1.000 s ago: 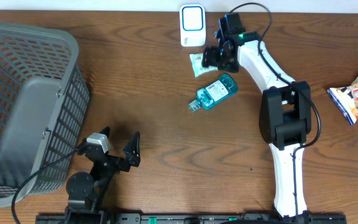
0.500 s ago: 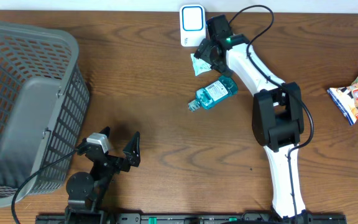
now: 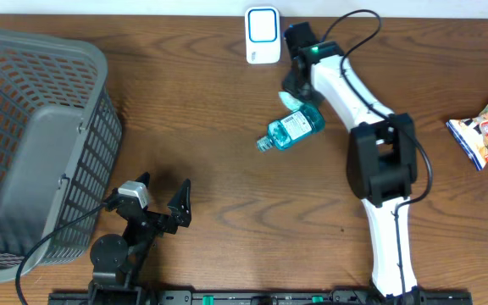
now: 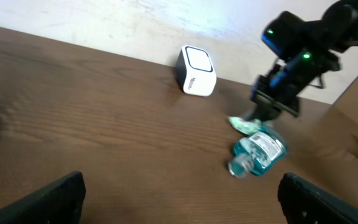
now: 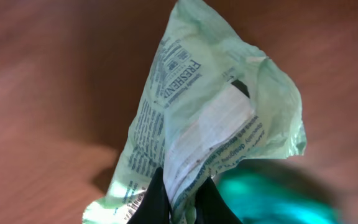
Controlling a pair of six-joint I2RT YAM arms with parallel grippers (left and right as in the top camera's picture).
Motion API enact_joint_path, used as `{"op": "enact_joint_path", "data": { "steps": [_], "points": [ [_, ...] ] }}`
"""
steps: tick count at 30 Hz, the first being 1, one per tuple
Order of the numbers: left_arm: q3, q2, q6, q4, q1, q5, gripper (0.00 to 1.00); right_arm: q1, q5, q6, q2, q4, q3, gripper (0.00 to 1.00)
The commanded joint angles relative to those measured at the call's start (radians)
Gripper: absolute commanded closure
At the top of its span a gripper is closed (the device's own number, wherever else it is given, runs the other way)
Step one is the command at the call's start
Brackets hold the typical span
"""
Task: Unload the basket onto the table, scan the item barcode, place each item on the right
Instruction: 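Carry the wipes pack to the right table edge and release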
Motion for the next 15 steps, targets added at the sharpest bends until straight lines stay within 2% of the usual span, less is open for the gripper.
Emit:
{"op": "enact_joint_path", "data": {
  "steps": [1,6,15],
  "points": [
    [-0.027,-0.005,-0.002,-0.014,-0.004,0.006,0.01,-0.108,0.235,-0.099,-0.08,-0.099,-0.035,0.99],
    [-0.027,-0.005,-0.002,-0.014,-0.004,0.006,0.01,-0.338,0.33,-0.242,-0.148,-0.198,-0.035,0.99],
    [-0.027,-0.005,-0.002,-0.014,-0.004,0.006,0.01,-0.731,0.359,-0.261,-0.144,-0.233,-0.041,0.99]
  ]
}}
